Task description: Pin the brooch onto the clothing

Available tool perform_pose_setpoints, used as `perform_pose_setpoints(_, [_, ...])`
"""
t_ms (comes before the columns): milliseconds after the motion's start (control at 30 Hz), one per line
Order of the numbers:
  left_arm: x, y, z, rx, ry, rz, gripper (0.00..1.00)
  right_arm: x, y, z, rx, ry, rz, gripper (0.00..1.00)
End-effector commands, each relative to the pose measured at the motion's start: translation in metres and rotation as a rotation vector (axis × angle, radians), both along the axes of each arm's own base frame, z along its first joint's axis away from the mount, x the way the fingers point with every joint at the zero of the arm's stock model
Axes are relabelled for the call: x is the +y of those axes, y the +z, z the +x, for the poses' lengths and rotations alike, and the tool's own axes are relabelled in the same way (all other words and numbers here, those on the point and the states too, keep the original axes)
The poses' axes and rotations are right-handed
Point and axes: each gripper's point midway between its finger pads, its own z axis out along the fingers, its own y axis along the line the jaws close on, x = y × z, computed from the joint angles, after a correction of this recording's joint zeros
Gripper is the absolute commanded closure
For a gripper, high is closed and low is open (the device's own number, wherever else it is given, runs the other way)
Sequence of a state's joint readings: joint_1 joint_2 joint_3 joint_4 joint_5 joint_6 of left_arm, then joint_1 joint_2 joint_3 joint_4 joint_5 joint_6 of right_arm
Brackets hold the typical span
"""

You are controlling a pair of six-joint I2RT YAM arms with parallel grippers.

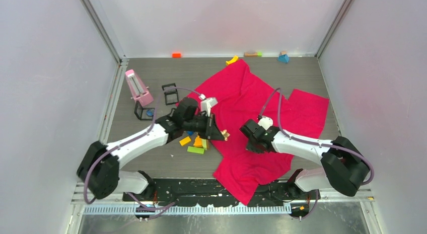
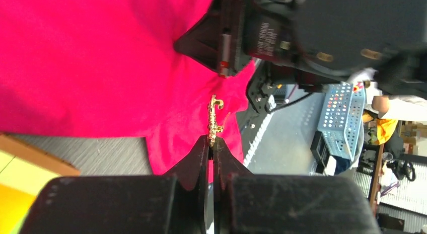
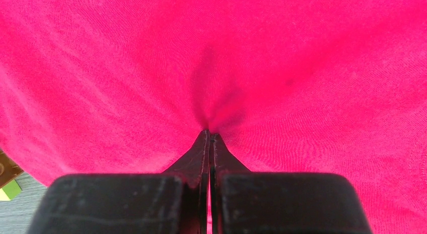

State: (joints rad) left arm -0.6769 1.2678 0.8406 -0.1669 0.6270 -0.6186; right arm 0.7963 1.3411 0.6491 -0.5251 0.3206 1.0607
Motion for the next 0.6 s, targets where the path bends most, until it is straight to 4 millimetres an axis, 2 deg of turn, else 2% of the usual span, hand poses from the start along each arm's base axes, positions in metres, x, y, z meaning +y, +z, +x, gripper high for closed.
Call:
perform_pose_setpoints(0, [-0.038,-0.017,0.017,-0.042,0.043,-0.033,1.00,-0.002,0.014,0.009,-0.081,-0.026,0.034,0.99])
perform_pose_setpoints(133, [-0.066,-0.040,0.014,-0.050,0.005,0.015,1.00,-0.002,0.023,0.008,-0.114,-0.030,0.071,0.99])
perform_pose_setpoints(300, [-0.086,-0.065,0.018,-0.070,0.001,0.074,1.00,-0.002,0.030,0.004,-0.132,-0.023,0.113,0.99])
perform_pose_setpoints(467, [-0.096,-0.088,0.020,-0.105,0.001,0.155,1.00,0.000,0.041,0.002,-0.158,-0.014,0.164,0.99])
perform_pose_setpoints(567, [-0.094,-0.099,0.021,-0.145,0.007,0.235,1.00,0.000,0.047,0.002,-0.182,-0.020,0.186,0.99])
